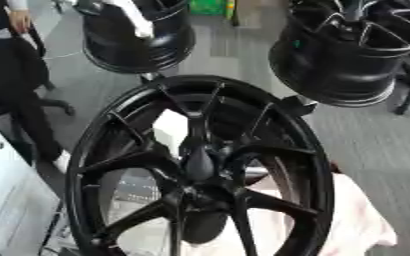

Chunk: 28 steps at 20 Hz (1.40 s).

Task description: Pull the pin out of the wheel hub.

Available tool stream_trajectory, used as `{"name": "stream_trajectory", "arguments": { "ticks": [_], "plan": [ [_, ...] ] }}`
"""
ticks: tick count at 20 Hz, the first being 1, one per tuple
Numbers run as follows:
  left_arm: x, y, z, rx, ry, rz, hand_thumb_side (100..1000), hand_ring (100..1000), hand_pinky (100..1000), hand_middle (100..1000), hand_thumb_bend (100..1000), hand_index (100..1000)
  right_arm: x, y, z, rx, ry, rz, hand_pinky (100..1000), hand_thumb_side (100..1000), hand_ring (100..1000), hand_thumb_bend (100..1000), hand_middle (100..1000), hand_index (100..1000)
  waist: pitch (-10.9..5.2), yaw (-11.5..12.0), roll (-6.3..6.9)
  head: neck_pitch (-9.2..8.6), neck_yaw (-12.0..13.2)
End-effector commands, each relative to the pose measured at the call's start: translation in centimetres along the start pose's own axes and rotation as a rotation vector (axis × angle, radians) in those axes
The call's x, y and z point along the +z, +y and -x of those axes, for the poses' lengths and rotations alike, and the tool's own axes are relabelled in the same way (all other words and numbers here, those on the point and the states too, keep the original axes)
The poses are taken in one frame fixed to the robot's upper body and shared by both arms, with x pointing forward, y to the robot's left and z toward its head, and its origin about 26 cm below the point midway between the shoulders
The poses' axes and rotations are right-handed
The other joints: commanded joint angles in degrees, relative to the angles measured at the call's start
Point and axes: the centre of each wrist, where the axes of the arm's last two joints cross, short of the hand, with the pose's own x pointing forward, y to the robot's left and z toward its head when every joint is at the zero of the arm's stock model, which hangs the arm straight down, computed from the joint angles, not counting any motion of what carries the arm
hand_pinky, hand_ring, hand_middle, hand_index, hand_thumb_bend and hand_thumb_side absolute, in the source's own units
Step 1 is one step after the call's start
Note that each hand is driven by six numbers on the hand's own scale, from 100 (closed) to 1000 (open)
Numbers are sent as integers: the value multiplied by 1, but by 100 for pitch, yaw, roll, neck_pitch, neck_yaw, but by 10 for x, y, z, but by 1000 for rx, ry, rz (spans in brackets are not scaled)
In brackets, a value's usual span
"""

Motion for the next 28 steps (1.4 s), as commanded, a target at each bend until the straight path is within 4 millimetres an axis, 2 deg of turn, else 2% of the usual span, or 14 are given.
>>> {"name": "stream_trajectory", "arguments": {
  "ticks": [1, 9, 15, 17, 18, 19, 20, 22, 24, 26, 28],
  "plan": [
    [46, 25, 8, -6, 84, -139, 100, 484, 638, 223, 333, 441, -8, -9, -9, 29, -45, 14, 790, 738, 683, 100, 593, 757, -89, 18, 4, -3, -61],
    [119, 24, 47, 33, 340, -329, 100, 488, 635, 224, 292, 445, -8, -11, -10, 34, -50, 28, 790, 736, 683, 100, 593, 757, -74, 47, -4, -19, -162],
    [148, 11, 75, 75, 479, -412, 100, 499, 636, 233, 250, 464, -9, -11, -11, 31, -56, 32, 790, 735, 683, 100, 593, 757, -68, 42, -14, -41, -164],
    [154, 7, 82, 70, 521, -419, 100, 510, 642, 250, 204, 487, -9, -11, -11, 29, -56, 32, 790, 735, 683, 100, 593, 757, -67, 37, -17, -44, -162],
    [156, 4, 85, 66, 538, -423, 100, 526, 653, 278, 182, 508, -9, -10, -12, 28, -56, 32, 790, 734, 683, 100, 593, 757, -67, 33, -18, -45, -158],
    [157, 1, 88, 59, 554, -422, 100, 557, 672, 326, 203, 551, -9, -11, -12, 28, -57, 32, 790, 734, 683, 100, 593, 757, -66, 29, -18, -50, -158],
    [158, -1, 91, 51, 565, -417, 100, 647, 723, 469, 221, 677, -9, -11, -12, 28, -57, 33, 790, 735, 683, 100, 592, 757, -65, 24, -19, -53, -161],
    [159, -5, 94, 36, 586, -394, 100, 793, 801, 675, 227, 822, -9, -11, -12, 28, -58, 34, 790, 734, 682, 100, 592, 757, -66, 15, -19, -57, -162],
    [160, -6, 96, 17, 595, -397, 218, 855, 838, 767, 234, 895, -9, -11, -12, 27, -58, 35, 790, 734, 682, 100, 592, 757, -67, 10, -18, -54, -161],
    [160, -6, 97, -8, 603, -405, 323, 895, 859, 811, 257, 932, -9, -11, -12, 26, -57, 36, 789, 735, 682, 100, 592, 756, -67, 9, -14, -53, -161],
    [160, -7, 97, -28, 607, -417, 340, 899, 862, 816, 268, 936, -9, -11, -12, 25, -57, 36, 789, 735, 682, 100, 592, 756, -68, 7, -10, -51, -165]
  ]
}}
